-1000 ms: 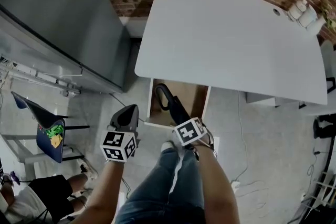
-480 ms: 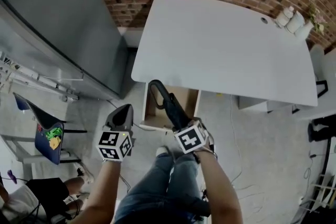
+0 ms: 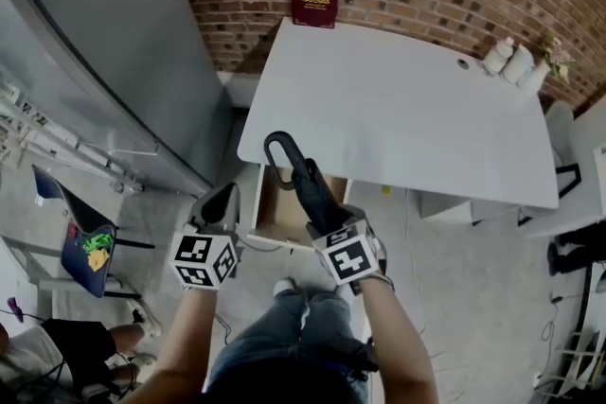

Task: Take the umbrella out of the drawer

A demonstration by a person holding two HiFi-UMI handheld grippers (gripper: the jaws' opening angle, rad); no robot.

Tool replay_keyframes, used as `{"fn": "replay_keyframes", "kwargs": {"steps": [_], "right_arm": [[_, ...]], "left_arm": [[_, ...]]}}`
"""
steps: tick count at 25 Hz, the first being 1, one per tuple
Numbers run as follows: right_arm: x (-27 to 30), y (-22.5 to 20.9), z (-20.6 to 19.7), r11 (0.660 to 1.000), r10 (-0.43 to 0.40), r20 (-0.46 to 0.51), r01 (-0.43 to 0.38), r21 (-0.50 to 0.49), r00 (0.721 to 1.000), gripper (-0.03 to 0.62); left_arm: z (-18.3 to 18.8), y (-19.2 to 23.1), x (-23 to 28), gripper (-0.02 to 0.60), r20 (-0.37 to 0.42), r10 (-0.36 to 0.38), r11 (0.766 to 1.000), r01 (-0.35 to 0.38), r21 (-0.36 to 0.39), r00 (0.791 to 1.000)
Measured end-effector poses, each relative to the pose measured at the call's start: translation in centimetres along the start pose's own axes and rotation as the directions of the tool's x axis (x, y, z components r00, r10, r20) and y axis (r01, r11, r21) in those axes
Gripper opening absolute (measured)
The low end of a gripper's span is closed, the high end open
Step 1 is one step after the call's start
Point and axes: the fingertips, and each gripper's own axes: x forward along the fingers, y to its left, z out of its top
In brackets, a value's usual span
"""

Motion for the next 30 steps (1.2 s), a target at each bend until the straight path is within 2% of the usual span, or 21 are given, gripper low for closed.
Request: {"fn": "replay_keyframes", "kwargs": {"steps": [5,9,12,16,19,24,27,30], "right_arm": [[-3.7,-1.1,4.1,1.000,-0.013,0.140,0.013,0.007,0.990,0.249],[-6.7,-2.5,6.3,0.998,-0.055,0.259,0.053,0.012,0.964,0.249],[-8.6,-3.2,7.1,0.998,-0.056,0.321,0.044,0.047,0.945,0.249],[-11.0,-3.5,8.2,0.995,-0.033,0.414,-0.010,0.102,0.910,0.249],[-12.9,-3.1,9.4,0.995,-0.019,0.494,-0.034,0.098,0.869,0.249],[-16.2,-2.8,11.0,0.999,-0.041,0.582,0.028,0.031,0.812,0.250],[-17.5,-3.3,11.1,0.998,-0.065,0.606,0.053,0.037,0.793,0.250],[-18.6,-4.2,11.1,0.994,-0.106,0.610,0.099,0.045,0.785,0.250]], "left_arm": [[3.9,-0.9,-0.6,-0.003,0.073,0.009,1.000,-0.010,0.005,0.997],[5.8,-1.7,-0.9,-0.003,0.112,0.012,1.000,-0.014,0.014,0.994],[6.9,-2.5,-0.9,-0.003,0.132,0.010,1.000,-0.013,0.017,0.991],[8.2,-3.6,-0.8,-0.003,0.148,0.002,0.999,-0.007,0.033,0.989],[9.0,-4.0,-0.8,-0.003,0.159,-0.003,0.999,-0.003,0.042,0.987],[10.5,-5.2,-0.8,-0.003,0.181,-0.013,0.998,0.002,0.061,0.983],[11.6,-6.0,-1.1,-0.003,0.201,-0.020,0.997,0.005,0.076,0.979],[12.7,-6.9,-1.5,-0.003,0.225,-0.038,0.993,0.012,0.113,0.974]]}}
